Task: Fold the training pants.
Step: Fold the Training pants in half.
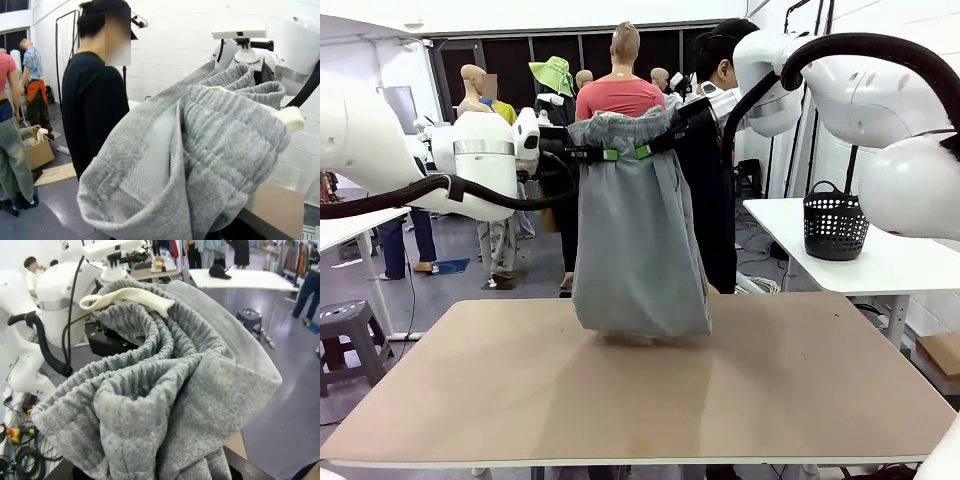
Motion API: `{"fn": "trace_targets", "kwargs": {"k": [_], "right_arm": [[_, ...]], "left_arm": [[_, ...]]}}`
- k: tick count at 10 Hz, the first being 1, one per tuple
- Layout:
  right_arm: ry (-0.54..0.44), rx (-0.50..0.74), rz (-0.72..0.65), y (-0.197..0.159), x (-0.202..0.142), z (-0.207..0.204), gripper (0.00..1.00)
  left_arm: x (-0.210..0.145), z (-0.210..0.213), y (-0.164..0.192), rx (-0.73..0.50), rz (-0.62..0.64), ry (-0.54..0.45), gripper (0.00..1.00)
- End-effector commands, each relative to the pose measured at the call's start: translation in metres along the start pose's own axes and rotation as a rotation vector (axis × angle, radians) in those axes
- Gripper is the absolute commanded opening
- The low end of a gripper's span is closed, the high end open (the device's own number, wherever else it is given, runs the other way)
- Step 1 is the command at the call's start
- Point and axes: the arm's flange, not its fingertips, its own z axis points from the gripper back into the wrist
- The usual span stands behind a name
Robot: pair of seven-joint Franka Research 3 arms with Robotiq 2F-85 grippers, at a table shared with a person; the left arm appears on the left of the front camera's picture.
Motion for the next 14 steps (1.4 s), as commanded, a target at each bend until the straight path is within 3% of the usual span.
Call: {"fn": "trace_targets", "kwargs": {"k": [1, 6, 12, 14], "right_arm": [[0.006, 0.02, -0.009, 0.005, -0.026, 0.009, 0.0], [-0.064, 0.102, -0.153, 0.013, -0.117, -0.01, 0.0], [-0.053, 0.179, -0.41, 0.062, -0.171, -0.034, 0.0], [-0.086, 0.278, -0.511, 0.075, -0.193, -0.045, 0.0]], "left_arm": [[-0.015, 0.002, 0.008, -0.011, 0.004, -0.035, 0.0], [-0.073, 0.017, -0.003, -0.054, 0.037, -0.072, 0.0], [-0.122, 0.034, -0.052, -0.223, 0.289, 0.077, 0.0], [-0.143, 0.039, -0.062, -0.29, 0.355, 0.075, 0.0]]}}
